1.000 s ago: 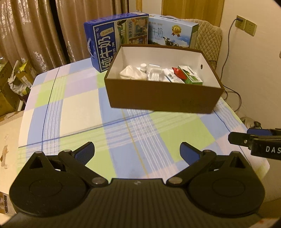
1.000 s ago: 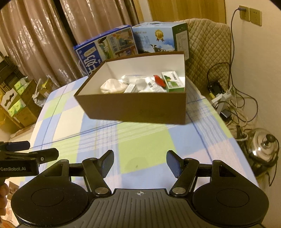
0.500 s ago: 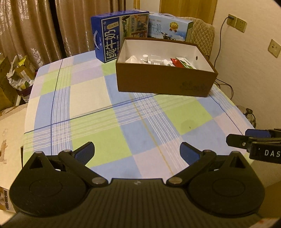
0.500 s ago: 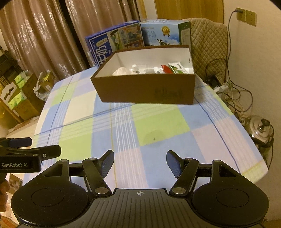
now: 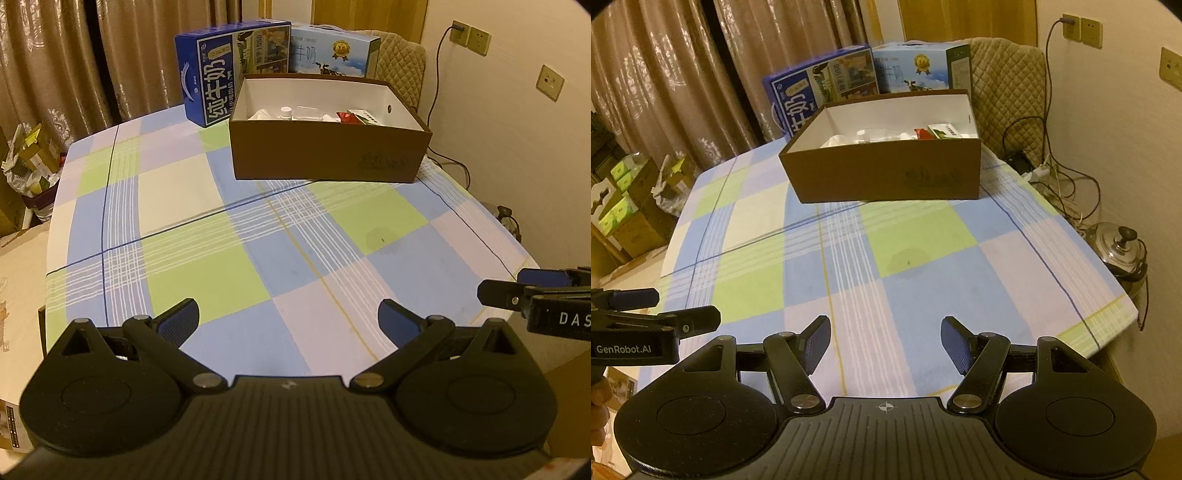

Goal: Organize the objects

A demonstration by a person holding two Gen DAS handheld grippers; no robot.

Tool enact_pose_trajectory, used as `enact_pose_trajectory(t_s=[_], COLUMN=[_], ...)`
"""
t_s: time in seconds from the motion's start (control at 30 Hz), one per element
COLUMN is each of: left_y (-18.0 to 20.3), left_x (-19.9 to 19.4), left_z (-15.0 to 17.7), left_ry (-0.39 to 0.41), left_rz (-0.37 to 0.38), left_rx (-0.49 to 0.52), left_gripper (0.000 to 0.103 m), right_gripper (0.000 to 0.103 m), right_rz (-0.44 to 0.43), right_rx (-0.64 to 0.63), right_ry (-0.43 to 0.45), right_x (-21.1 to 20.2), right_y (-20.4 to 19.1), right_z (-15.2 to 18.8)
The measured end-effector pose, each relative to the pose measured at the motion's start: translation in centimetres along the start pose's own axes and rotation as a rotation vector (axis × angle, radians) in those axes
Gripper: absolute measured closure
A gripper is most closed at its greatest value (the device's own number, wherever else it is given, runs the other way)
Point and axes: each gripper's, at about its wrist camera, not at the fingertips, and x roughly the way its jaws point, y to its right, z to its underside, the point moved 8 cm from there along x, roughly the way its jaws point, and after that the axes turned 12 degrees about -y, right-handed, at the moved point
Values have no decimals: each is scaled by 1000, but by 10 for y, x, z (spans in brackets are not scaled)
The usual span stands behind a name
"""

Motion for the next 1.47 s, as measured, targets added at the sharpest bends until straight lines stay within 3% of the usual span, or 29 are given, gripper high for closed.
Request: enact_pose_trajectory(t_s=[1.47], left_y=[-11], left_x=[-8], left_z=[3], left_ry=[39], left_rz=[3], left_rx=[27], left_gripper=[1], right_gripper=[39], right_rz=[30], right_rx=[28], right_ry=[5], right_x=[-2], right_y=[-20], right_z=[5])
